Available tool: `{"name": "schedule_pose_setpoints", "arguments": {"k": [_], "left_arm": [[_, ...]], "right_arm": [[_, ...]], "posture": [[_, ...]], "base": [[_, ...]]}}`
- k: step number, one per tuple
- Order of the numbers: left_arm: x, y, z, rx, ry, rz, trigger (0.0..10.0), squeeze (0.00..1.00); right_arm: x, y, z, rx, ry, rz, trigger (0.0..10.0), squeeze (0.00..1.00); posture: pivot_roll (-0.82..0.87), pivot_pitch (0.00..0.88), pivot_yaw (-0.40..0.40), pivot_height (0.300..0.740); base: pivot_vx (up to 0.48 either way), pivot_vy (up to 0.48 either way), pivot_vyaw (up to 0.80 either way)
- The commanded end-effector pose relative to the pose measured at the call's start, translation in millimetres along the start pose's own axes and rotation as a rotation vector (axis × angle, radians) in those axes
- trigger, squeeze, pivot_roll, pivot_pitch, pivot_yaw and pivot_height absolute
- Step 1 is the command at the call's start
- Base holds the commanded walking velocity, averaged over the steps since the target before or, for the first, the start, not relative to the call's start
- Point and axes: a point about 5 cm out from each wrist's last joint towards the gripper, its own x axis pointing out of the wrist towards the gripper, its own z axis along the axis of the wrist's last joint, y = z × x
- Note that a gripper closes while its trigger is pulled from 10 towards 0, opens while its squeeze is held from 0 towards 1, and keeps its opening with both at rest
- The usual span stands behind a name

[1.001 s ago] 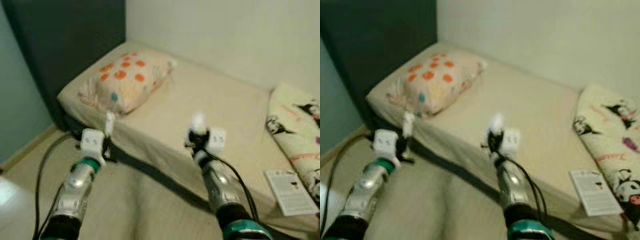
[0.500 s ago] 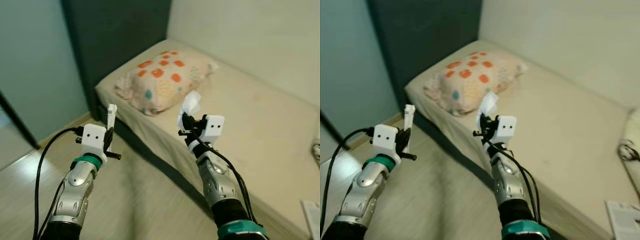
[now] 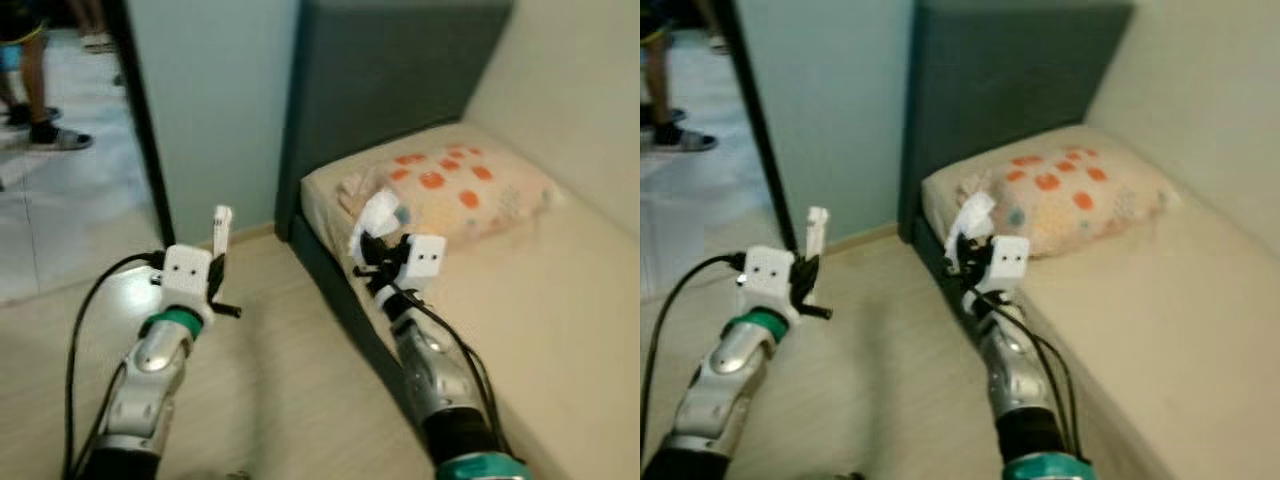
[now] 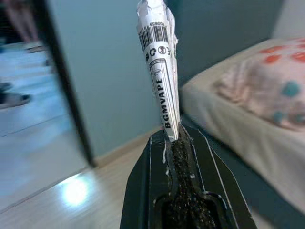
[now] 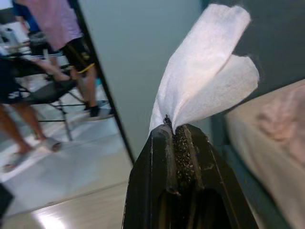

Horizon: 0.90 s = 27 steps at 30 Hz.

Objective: Clean up the room

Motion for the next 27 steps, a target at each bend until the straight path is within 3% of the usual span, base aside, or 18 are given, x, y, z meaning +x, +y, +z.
{"name": "schedule_pose_setpoints", "arguments": {"k": [1,14,27], "left_arm": [[-1.4,-8.0,-1.5,0.002,0.011,-0.02,10.0,0.0],[-1.0,-6.3,-0.4,0.008,0.01,-0.004,10.0,0.0],[1.0,-11.7,-0.6,0.022,0.007,-0.034,10.0,0.0]], "right_arm": [[-6.0,-7.9,-4.7,0.0,0.025,-0.028,10.0,0.0],[-7.9,-6.9,-6.2,-0.008,0.043,-0.02,10.0,0.0],[-13.1,-11.9,-8.4,-0.012,0.052,-0.046,10.0,0.0]], "posture": [[0.14,0.0,-0.073,0.74],[0.14,0.0,-0.074,0.74],[0.12,0.0,-0.058,0.74]], "base": [[0.0,0.0,0.76],[0.0,0.0,0.76],[0.407,0.0,0.75]]}}
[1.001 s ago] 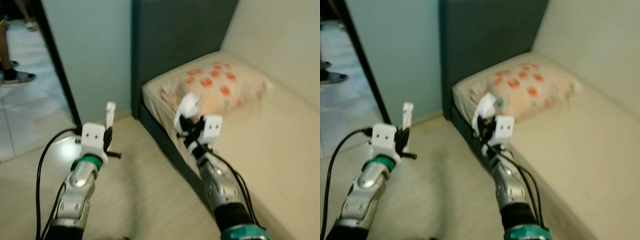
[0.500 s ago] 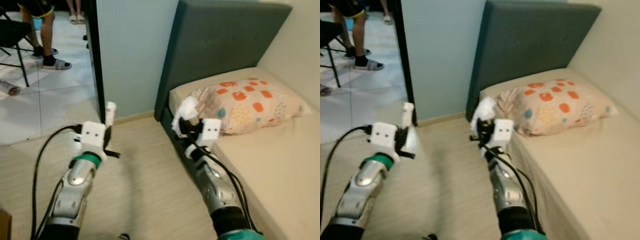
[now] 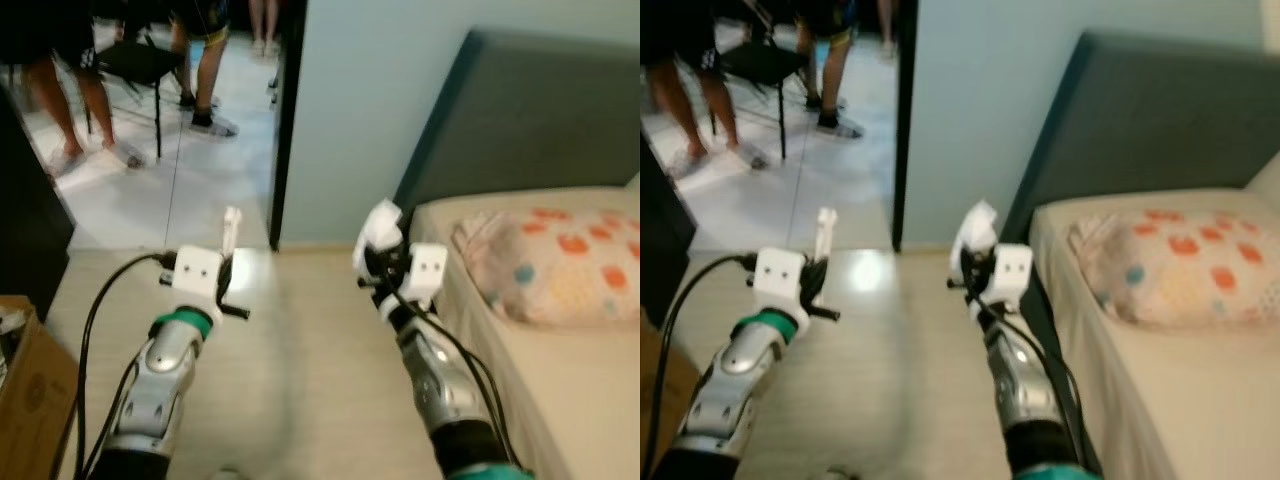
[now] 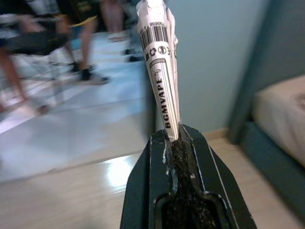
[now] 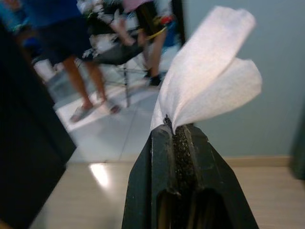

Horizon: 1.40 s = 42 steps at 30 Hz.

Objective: Clean up the room

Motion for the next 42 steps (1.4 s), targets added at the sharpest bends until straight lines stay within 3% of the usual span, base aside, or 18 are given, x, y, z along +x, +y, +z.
{"name": "schedule_pose_setpoints", "arguments": {"k": [1,5,19,26,33,37,42], "left_arm": [[0.2,-3.7,-3.0,-0.007,0.015,-0.01,10.0,0.0],[0.4,-4.6,-2.8,-0.006,0.015,-0.012,10.0,0.0],[0.5,-4.6,-5.3,-0.005,0.026,-0.01,10.0,0.0],[-1.2,-6.7,-9.7,-0.04,0.063,-0.015,10.0,0.0],[1.8,-11.3,4.0,-0.041,0.027,-0.038,10.0,0.0],[9.6,-17.6,25.5,-0.035,-0.05,-0.053,10.0,0.0],[12.0,-21.2,30.8,-0.04,-0.064,-0.066,10.0,0.0]], "right_arm": [[-3.2,-2.5,-3.3,-0.005,0.018,-0.007,10.0,0.0],[-3.8,-2.6,-3.4,-0.005,0.02,-0.008,10.0,0.0],[-5.7,-5.1,-6.8,-0.012,0.045,-0.011,10.0,0.0],[-6.8,-3.7,-6.5,-0.06,0.046,0.005,10.0,0.0],[-3.5,-2.4,4.6,-0.088,0.002,0.017,10.0,0.0],[-1.2,-0.6,10.8,-0.097,-0.022,0.026,10.0,0.0],[-2.4,-2.3,10.4,-0.099,-0.023,0.023,10.0,0.0]], "posture": [[0.12,0.0,-0.056,0.74],[0.12,0.0,-0.056,0.74],[0.12,0.0,-0.059,0.74],[0.12,0.0,-0.059,0.74],[0.11,0.0,-0.061,0.74],[0.11,0.0,-0.057,0.74],[0.1,0.0,-0.052,0.74]], "base": [[0.439,0.0,0.74],[0.437,0.0,0.7],[0.423,0.0,0.0],[0.0,0.0,0.75],[0.0,0.0,0.78],[0.0,0.0,0.78],[0.0,0.0,0.78]]}}
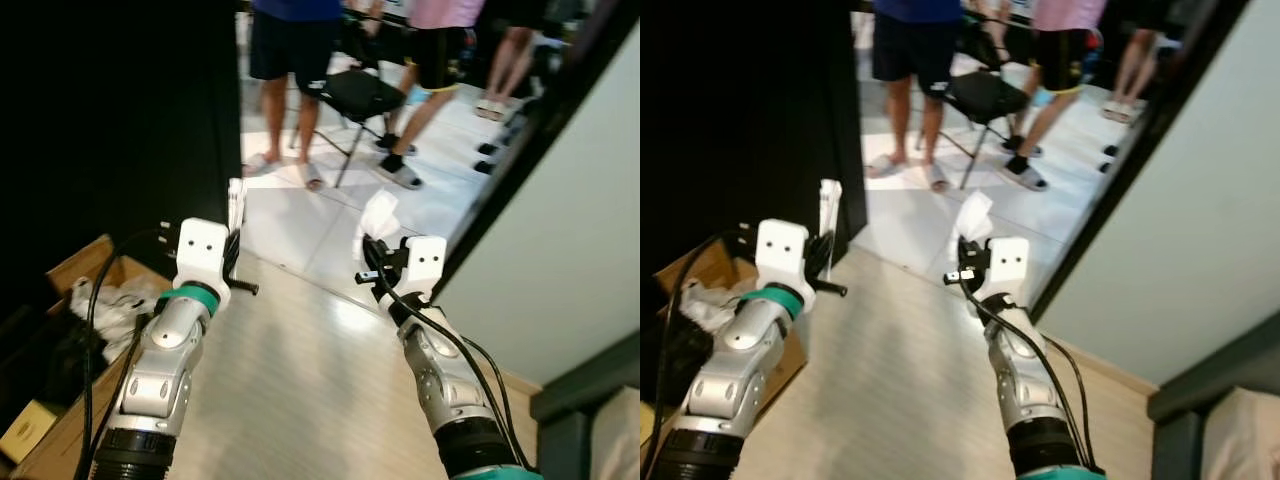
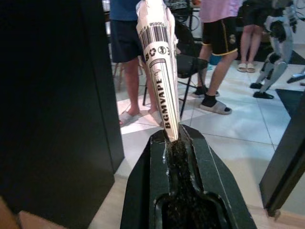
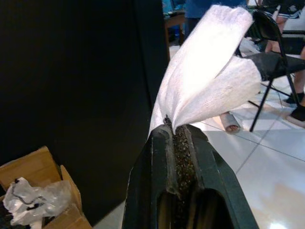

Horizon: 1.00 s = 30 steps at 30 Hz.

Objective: Clean up the room

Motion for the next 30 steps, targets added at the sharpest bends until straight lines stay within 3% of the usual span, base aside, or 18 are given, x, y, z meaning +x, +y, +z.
{"name": "schedule_pose_setpoints", "arguments": {"k": [1,12,16,21,30], "left_arm": [[0.4,-6.6,-3.2,-0.001,0.017,-0.025,10.0,0.0],[-1.9,-12.8,-15.6,0.043,0.062,-0.088,10.0,0.0],[7.1,-18.0,-10.1,0.057,0.054,-0.14,10.0,0.0],[15.0,-18.4,-0.4,0.044,0.025,-0.141,10.0,0.0],[13.7,-20.3,-0.7,0.028,0.019,-0.127,10.0,0.0]], "right_arm": [[-3.2,-5.4,-1.0,-0.005,-0.001,-0.022,10.0,0.0],[-10.1,-20.3,-7.9,0.018,0.013,-0.113,10.0,0.0],[-20.6,-25.4,-17.9,0.067,0.023,-0.183,10.0,0.0],[-23.0,-24.4,-22.3,0.07,0.036,-0.188,10.0,0.0],[-18.5,-23.6,-20.5,0.056,0.041,-0.163,10.0,0.0]], "posture": [[0.1,0.0,-0.047,0.74],[0.07,0.0,0.014,0.74],[0.05,0.0,0.052,0.74],[0.05,0.0,0.044,0.74],[0.07,0.0,0.018,0.74]], "base": [[0.0,0.0,0.77],[0.0,0.0,0.77],[0.0,0.0,0.77],[0.0,0.0,0.76],[0.0,0.0,0.77]]}}
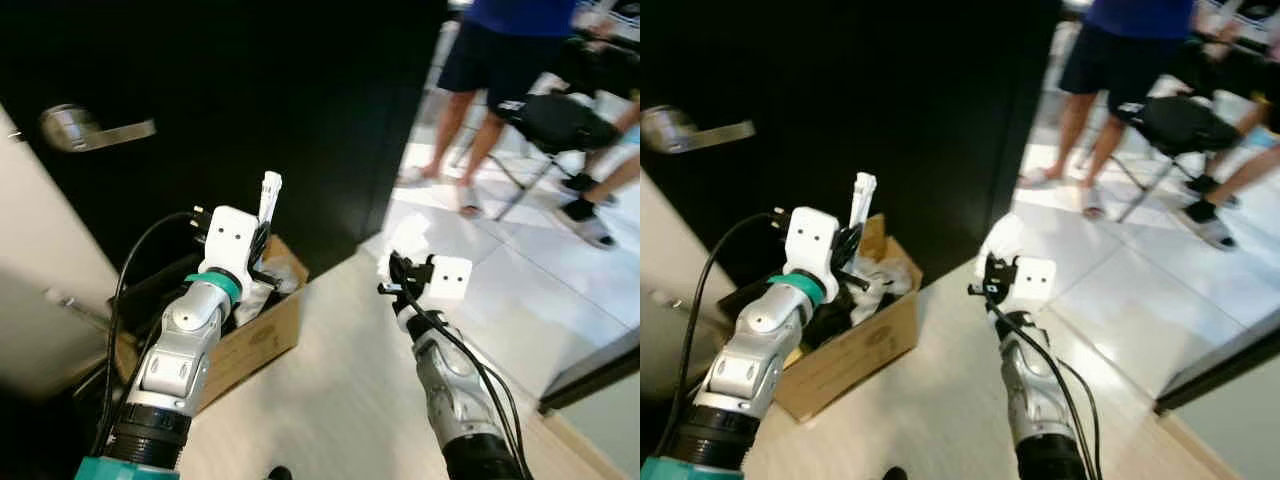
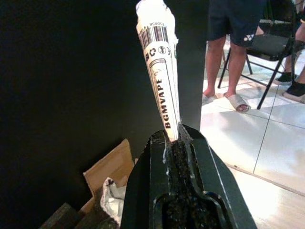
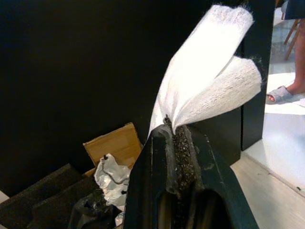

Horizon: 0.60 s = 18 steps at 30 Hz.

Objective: Clean up the room

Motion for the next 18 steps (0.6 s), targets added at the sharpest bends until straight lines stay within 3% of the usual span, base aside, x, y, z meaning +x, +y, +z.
{"name": "schedule_pose_setpoints", "arguments": {"k": [1,18], "left_arm": [[-1.6,-3.2,-3.7,-0.009,0.01,-0.005,10.0,0.0],[3.0,-8.8,-3.7,-0.022,-0.007,-0.003,10.0,0.0]], "right_arm": [[-1.0,-1.7,-3.3,0.0,0.016,-0.005,10.0,0.0],[-1.0,-0.6,-2.7,-0.018,0.019,0.018,10.0,0.0]], "posture": [[0.07,0.0,0.018,0.74],[0.05,0.0,0.009,0.74]], "base": [[0.0,0.0,0.77],[0.0,0.0,0.76]]}}
